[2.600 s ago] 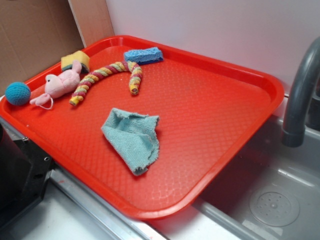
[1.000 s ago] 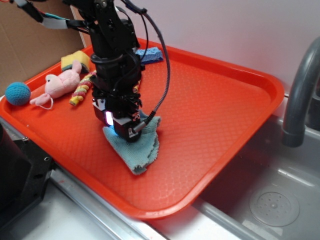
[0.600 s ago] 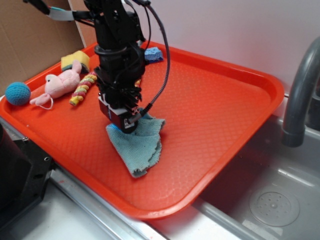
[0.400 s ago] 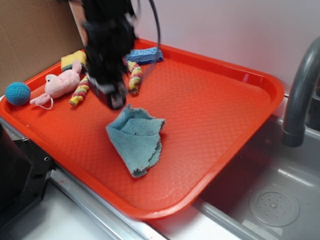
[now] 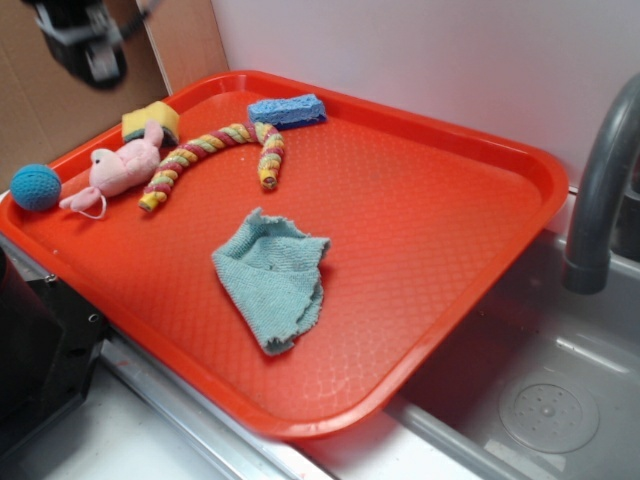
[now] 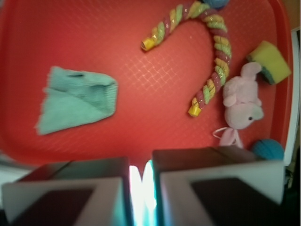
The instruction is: Grab the blue cloth.
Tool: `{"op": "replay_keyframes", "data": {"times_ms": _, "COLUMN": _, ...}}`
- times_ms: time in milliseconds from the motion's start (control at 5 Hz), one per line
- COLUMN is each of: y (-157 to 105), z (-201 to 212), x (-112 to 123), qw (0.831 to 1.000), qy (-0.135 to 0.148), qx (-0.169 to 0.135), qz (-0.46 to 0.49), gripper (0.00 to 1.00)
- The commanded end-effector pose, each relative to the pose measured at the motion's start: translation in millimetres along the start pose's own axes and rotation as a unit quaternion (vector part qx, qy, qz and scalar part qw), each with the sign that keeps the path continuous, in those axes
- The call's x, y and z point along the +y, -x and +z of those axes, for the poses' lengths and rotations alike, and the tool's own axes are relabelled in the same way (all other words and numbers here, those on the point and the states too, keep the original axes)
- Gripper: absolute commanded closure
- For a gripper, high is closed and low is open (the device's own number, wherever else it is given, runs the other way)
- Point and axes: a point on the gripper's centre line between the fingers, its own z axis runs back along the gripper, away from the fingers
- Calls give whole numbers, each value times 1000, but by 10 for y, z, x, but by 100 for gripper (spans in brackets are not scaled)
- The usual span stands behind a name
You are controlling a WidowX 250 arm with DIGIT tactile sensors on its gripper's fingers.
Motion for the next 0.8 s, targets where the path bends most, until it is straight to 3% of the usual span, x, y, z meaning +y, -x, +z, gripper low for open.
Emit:
{"op": "replay_keyframes", "data": {"times_ms": 0, "y": -417, "z": -458, "x": -172, "qw": 975, "qy": -41, "qx": 15, "qz": -217, "gripper": 0}}
{"op": "replay_keyframes", "data": {"times_ms": 200, "y": -448, "z": -754, "x": -323, "qw": 939, "qy": -61, "qx": 20, "qz": -337, "gripper": 0}}
{"op": "replay_keyframes", "data": {"times_ms": 400, "y": -556, "z": -1246, "x": -398, "qw": 904, "qy": -45, "qx": -9, "qz": -425, "gripper": 0}}
{"op": "replay_keyframes", "data": {"times_ms": 600, "y": -611, "z": -1732, "x": -489, "qw": 892, "qy": -4, "qx": 1, "qz": -453, "gripper": 0}}
